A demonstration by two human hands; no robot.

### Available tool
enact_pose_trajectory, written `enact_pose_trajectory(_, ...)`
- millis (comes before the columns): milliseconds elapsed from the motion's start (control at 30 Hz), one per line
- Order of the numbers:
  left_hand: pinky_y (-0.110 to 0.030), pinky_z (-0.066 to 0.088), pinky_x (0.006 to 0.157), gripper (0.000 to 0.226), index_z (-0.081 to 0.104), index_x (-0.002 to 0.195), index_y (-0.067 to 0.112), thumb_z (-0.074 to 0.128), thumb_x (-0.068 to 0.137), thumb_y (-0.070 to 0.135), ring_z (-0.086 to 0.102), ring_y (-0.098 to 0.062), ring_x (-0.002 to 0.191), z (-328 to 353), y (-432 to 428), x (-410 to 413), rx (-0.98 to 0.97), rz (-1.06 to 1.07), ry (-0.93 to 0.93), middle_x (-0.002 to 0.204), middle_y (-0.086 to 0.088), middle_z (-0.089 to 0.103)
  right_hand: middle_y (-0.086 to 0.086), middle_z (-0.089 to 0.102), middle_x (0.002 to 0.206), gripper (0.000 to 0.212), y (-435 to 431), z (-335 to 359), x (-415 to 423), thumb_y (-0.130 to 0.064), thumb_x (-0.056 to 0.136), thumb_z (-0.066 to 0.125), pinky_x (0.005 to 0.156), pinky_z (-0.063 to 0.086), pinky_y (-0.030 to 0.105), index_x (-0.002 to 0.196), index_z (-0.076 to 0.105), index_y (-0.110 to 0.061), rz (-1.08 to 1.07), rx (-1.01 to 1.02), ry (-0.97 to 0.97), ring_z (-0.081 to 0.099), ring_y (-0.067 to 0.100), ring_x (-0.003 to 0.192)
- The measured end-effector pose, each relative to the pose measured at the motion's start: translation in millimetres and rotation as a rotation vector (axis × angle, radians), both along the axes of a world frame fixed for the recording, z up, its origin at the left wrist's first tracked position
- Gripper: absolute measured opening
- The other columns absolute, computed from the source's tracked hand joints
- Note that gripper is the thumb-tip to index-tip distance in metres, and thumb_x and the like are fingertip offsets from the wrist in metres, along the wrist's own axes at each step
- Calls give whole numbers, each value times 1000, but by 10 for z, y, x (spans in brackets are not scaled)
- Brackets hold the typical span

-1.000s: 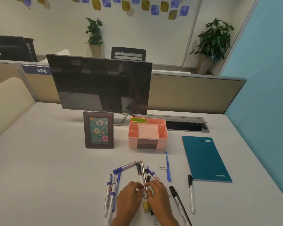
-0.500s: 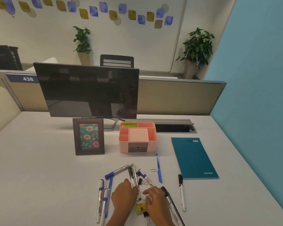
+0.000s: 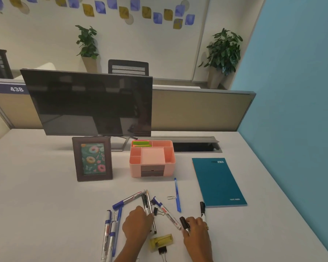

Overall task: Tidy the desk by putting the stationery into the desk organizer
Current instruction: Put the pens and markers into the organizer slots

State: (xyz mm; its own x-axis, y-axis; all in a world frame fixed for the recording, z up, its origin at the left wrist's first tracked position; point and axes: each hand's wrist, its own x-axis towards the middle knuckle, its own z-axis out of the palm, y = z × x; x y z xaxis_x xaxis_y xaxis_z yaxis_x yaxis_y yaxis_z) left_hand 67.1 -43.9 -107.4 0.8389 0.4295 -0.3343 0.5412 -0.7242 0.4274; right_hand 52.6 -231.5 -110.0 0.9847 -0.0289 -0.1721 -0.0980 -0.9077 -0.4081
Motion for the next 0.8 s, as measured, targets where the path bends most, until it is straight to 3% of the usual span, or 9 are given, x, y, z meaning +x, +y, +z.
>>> enact_pose_trajectory(367,-20,47,59,26,54,87,24,57,87,50,57,-6,66,22,8,-11,-42,46,-10,76,9,59,-4,58,112,31,110,-33,257,-35,89,57,80,48,16,117,58,-19,7,49,8,55,10,98)
enact_pose_trajectory(467,-18,42,54,22,53,82,24,58,86,44,56,-5,63,59,39,16,-87,65,-1,73,9,59,-4,60,106,30,148,-40,331,-35,87,60,75,51,15,112,61,-18,-27,84,19,59,11,90)
enact_pose_trajectory(567,-17,36,50,17,54,80,23,59,85,39,55,-4,62,86,70,37,-129,91,9,72,8,61,-3,64,99,23,184,12,431,-30,84,64,67,52,13,104,64,-17,-79,167,5,60,11,78)
enact_pose_trajectory(667,-18,42,53,14,55,80,22,58,84,35,59,-6,63,102,93,43,-172,116,18,74,6,64,-5,65,87,17,229,193,603,-24,82,69,53,44,9,97,66,-16,-138,306,-40,58,7,66)
enact_pose_trajectory(733,-18,42,55,13,56,81,22,58,84,34,58,-6,63,115,103,41,-206,124,14,76,4,66,-4,66,82,15,259,381,783,-21,81,71,53,42,10,94,67,-15,-172,403,-87,58,4,67)
enact_pose_trajectory(800,-16,39,53,12,57,83,21,58,83,33,58,-6,64,127,116,38,-237,127,9,77,4,66,-3,67,79,15,285,594,1013,-19,79,72,59,50,16,93,68,-13,-176,487,-143,61,6,69)
